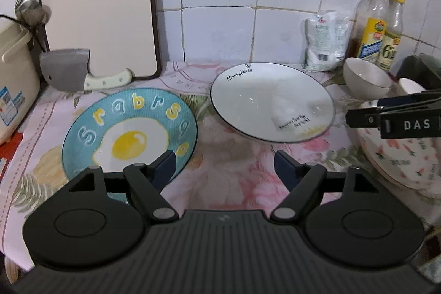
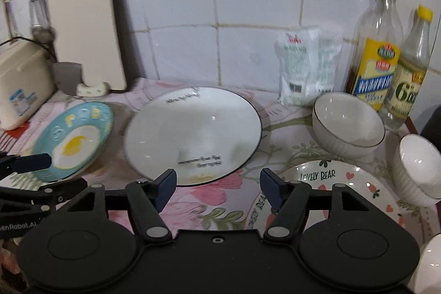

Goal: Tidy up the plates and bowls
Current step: 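Move the left gripper to the rim of the blue egg plate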

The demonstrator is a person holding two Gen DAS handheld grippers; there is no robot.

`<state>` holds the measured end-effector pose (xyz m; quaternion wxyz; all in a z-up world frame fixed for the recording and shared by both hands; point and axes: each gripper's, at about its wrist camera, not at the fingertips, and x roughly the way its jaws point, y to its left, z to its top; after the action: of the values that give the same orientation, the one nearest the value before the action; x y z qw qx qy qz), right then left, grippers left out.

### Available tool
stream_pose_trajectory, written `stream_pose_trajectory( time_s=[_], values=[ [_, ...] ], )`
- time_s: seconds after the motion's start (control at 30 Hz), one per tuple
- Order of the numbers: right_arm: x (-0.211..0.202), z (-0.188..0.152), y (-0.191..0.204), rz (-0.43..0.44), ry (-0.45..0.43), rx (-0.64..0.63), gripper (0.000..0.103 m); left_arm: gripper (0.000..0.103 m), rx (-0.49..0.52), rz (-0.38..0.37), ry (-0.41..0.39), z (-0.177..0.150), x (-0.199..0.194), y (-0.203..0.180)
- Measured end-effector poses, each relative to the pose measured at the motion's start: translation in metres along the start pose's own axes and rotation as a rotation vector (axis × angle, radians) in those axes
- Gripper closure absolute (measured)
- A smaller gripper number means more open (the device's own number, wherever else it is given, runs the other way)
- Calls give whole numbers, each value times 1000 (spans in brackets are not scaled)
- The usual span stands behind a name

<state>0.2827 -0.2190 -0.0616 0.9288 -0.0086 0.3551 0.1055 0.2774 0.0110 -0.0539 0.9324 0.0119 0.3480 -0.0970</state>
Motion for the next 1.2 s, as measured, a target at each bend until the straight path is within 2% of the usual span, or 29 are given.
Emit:
stream_pose_trajectory(
  time_s=[0.2, 0.43, 0.6, 0.8, 0.93, 1.03, 1.2],
  values=[
    [-45, -2, 25, 34, -29, -58, 30, 23, -30, -64, 7, -1, -42, 16],
    [-90, -6, 44, 113, -37, -88, 26, 20, -9, -61, -35, -5, -88, 28],
    [-105, -14, 56, 167, -28, -91, 25, 20, -18, -63, -49, -10, -108, 43],
    [-100, -26, 76, 224, -30, -107, 24, 20, -4, -43, -37, -21, -113, 62],
    [-89, -32, 92, 278, -33, -106, 24, 20, -13, -40, -73, -28, -112, 75],
    [-74, -36, 104, 304, -37, -105, 24, 20, -30, -54, -71, -31, -104, 88],
    [-42, -36, 118, 331, -40, -74, 24, 20, -16, -36, -72, -34, -80, 104]
  ],
)
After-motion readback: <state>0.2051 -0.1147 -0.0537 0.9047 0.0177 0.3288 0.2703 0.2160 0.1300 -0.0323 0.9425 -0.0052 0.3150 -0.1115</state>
